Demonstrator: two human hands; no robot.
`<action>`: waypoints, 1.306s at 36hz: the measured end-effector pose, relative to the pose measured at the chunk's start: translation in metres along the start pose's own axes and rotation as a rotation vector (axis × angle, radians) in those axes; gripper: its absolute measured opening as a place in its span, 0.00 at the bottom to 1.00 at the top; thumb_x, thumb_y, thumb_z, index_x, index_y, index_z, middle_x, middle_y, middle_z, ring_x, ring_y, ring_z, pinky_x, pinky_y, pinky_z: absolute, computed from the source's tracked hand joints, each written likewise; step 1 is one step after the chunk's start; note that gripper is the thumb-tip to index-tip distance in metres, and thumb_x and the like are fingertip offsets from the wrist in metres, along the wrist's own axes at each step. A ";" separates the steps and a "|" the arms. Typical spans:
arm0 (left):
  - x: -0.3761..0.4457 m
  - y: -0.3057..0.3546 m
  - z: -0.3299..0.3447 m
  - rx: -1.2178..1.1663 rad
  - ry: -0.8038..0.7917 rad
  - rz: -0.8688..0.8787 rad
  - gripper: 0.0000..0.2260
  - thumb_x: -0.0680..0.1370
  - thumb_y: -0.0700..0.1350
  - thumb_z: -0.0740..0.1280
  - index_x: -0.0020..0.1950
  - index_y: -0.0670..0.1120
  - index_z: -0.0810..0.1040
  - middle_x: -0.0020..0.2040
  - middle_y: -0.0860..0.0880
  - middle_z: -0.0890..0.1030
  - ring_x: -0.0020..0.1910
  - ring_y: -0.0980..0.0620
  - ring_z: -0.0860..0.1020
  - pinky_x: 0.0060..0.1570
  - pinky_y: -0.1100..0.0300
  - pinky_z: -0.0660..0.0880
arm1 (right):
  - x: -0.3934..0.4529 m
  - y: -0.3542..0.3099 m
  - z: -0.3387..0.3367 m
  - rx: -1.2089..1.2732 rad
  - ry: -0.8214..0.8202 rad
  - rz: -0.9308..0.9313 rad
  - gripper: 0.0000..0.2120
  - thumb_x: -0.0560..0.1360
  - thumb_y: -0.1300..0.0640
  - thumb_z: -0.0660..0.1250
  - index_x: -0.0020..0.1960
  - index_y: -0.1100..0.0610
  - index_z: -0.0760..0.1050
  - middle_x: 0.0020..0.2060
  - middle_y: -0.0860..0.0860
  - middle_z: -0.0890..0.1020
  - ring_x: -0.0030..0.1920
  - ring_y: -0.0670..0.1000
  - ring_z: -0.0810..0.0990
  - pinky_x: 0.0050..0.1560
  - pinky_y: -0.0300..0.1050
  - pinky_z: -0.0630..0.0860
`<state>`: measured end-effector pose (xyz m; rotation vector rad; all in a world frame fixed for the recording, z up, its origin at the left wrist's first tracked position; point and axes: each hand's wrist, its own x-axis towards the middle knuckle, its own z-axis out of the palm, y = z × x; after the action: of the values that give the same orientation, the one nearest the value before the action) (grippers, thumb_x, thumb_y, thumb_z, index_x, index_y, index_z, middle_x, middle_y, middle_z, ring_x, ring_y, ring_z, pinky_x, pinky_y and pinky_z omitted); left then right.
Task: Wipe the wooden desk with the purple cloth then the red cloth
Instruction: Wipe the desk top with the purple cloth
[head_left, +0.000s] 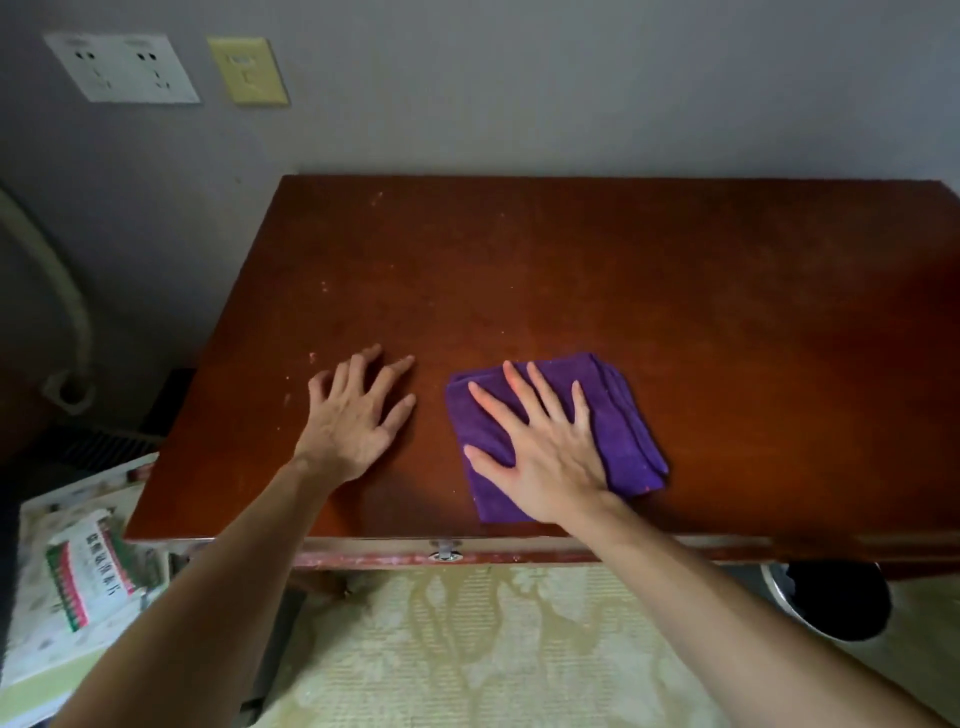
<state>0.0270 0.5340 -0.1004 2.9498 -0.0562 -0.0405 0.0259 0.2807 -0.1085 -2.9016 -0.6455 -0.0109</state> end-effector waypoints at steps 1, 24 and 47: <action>-0.001 0.000 0.002 0.021 -0.001 -0.002 0.26 0.80 0.65 0.44 0.78 0.62 0.56 0.77 0.47 0.59 0.74 0.46 0.62 0.71 0.42 0.56 | 0.016 0.001 -0.001 0.002 -0.017 0.009 0.36 0.75 0.27 0.46 0.81 0.35 0.49 0.83 0.47 0.50 0.83 0.52 0.45 0.78 0.68 0.43; 0.002 -0.004 0.003 0.013 0.009 -0.031 0.23 0.83 0.63 0.46 0.78 0.62 0.57 0.78 0.51 0.61 0.76 0.53 0.59 0.71 0.52 0.54 | 0.402 0.094 -0.015 0.042 -0.070 0.110 0.36 0.77 0.25 0.49 0.81 0.37 0.52 0.83 0.51 0.54 0.82 0.56 0.50 0.78 0.69 0.42; 0.000 -0.005 0.004 -0.042 0.041 -0.003 0.21 0.84 0.54 0.46 0.77 0.58 0.63 0.75 0.48 0.65 0.75 0.51 0.62 0.68 0.49 0.58 | 0.007 -0.033 0.004 -0.002 -0.053 -0.113 0.32 0.80 0.33 0.50 0.82 0.39 0.52 0.83 0.48 0.50 0.83 0.54 0.48 0.78 0.69 0.50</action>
<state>0.0268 0.5383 -0.1057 2.9077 -0.0444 0.0188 0.0182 0.3135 -0.1070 -2.8719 -0.8174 0.0513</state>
